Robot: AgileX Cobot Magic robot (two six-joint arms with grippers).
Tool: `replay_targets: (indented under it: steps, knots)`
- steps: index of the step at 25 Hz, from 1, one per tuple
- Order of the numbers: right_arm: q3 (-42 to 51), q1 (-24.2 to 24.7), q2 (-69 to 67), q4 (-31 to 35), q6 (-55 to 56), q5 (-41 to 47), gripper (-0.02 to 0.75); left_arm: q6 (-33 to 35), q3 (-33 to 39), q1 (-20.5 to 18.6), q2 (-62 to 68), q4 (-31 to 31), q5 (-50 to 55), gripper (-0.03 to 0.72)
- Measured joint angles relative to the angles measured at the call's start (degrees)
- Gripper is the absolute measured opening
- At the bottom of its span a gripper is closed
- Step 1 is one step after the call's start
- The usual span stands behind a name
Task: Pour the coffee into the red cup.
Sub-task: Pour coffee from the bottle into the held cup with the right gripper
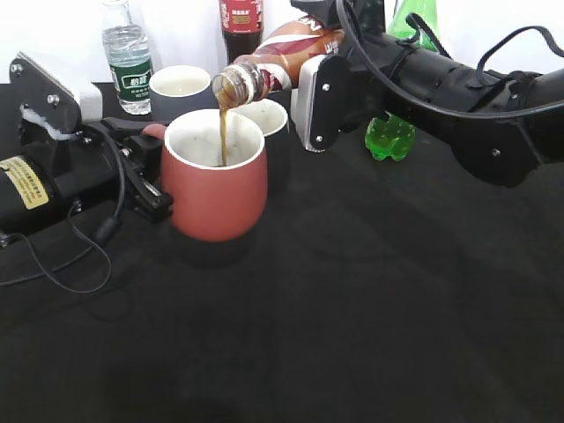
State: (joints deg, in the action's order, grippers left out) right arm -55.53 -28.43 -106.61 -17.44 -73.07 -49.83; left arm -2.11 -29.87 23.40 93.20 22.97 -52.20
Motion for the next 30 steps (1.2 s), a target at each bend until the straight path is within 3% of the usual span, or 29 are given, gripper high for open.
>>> replay_targets:
  steps: [30]
  knots:
    - [0.0,0.0,0.0,0.1,-2.3,-0.3,0.533,0.1,0.0,0.0,0.0,0.0,0.3,0.074]
